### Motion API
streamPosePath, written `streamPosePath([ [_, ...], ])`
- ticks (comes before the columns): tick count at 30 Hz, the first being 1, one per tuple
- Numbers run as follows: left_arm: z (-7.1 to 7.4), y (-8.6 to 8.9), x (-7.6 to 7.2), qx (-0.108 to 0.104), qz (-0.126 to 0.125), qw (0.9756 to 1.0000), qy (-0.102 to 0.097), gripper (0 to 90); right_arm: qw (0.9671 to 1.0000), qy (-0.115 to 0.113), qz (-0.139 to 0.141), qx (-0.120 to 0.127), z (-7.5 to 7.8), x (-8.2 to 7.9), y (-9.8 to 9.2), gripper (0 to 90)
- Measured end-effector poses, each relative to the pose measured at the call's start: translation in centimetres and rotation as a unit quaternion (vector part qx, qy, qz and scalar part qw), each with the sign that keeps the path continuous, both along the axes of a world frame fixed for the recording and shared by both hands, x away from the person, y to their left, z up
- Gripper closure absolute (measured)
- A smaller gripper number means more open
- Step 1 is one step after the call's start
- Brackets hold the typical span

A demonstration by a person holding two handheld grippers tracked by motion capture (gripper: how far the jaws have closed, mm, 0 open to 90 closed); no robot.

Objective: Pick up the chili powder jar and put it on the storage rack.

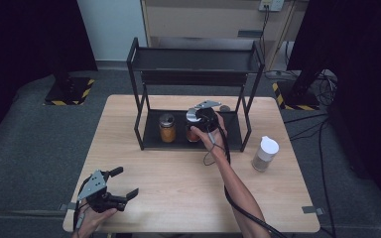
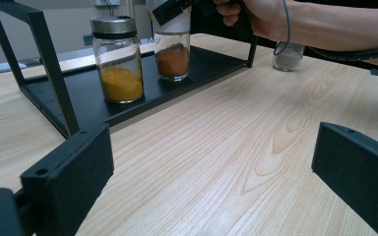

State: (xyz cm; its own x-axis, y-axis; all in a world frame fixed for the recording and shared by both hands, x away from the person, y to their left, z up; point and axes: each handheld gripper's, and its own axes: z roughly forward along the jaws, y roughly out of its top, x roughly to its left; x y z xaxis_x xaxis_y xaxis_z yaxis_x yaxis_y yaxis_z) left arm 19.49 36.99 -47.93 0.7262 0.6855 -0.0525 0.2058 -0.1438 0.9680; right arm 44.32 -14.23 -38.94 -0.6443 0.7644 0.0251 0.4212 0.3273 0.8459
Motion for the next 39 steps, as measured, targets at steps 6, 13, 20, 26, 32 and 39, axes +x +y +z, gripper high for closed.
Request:
streamPosePath([
  [6,0.0,0.0,0.0,0.002,-0.001,1.0000,-0.001,1.3,0.9999,-0.012,0.000,0.005,-0.5,-0.4,-0.1,30.4],
  [13,0.0,0.0,0.0,0.002,-0.001,1.0000,-0.001,1.3,0.9999,-0.014,-0.001,0.008,-0.7,-0.6,-0.2,30.2],
  [20,0.0,-0.1,0.0,0.002,-0.001,1.0000,-0.001,1.3,0.9996,-0.020,-0.009,0.015,-0.6,-0.7,-0.4,15.3],
  [26,0.0,-0.1,0.0,0.002,-0.001,1.0000,-0.001,1.3,0.9992,-0.025,-0.013,0.027,0.7,-0.7,-1.0,6.7],
  [32,0.1,-0.1,0.0,0.003,-0.001,1.0000,-0.001,1.3,0.9990,-0.027,-0.002,0.035,2.6,-0.7,-1.8,6.0],
  [39,0.0,-0.1,0.0,0.000,0.000,1.0000,0.000,1.3,0.9983,-0.043,0.014,0.036,4.7,-1.3,-2.5,6.0],
])
